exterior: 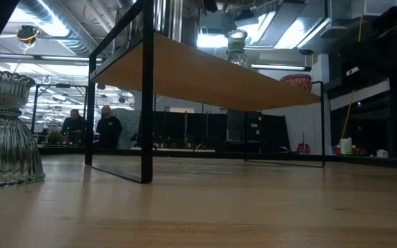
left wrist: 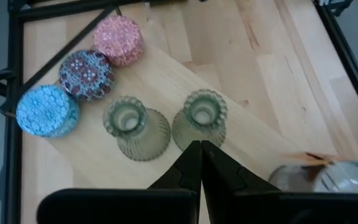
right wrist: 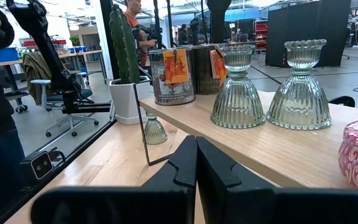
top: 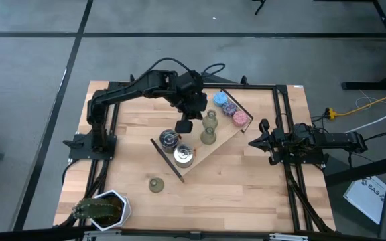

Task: Pick & Place candle stick holders
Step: Put the transparent candle holder on the shelf

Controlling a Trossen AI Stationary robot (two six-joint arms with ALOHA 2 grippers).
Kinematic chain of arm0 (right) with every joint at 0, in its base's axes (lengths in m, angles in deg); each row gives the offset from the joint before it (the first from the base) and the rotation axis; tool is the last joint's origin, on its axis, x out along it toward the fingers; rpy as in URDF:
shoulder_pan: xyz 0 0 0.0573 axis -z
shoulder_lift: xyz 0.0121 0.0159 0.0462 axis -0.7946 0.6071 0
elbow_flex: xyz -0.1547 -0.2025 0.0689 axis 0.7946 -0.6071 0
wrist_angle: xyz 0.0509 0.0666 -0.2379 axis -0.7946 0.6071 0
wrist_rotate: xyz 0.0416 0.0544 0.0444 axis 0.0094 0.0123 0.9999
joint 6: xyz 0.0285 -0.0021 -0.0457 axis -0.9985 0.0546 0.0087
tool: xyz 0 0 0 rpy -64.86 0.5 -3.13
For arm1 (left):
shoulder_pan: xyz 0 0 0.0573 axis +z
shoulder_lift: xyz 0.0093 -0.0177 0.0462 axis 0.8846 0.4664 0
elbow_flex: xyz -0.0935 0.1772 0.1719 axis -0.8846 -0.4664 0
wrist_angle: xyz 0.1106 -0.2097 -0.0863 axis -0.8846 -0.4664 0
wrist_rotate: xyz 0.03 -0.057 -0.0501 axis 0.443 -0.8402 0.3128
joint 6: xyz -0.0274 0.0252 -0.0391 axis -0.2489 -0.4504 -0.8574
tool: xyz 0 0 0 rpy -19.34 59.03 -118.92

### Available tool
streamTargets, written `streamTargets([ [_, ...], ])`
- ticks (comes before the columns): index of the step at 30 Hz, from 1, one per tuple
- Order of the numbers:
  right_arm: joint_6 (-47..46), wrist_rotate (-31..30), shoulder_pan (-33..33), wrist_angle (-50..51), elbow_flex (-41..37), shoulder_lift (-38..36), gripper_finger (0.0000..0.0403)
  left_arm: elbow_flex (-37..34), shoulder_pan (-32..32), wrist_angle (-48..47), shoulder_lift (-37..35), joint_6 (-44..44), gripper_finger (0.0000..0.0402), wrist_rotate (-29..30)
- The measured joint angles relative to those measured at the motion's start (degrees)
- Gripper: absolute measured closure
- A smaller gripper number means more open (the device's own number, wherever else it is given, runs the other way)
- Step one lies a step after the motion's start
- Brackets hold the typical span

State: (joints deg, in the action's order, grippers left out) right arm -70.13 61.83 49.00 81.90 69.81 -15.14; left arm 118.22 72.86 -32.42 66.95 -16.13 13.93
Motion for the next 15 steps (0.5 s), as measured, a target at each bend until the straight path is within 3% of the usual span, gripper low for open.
streamTargets([
  [15, 0.0, 0.0, 0.0, 0.0, 0.0, 0.0, 0.0393, -0.1, 0.0, -4.8, -3.6, 0.5, 0.0400, 0.0],
])
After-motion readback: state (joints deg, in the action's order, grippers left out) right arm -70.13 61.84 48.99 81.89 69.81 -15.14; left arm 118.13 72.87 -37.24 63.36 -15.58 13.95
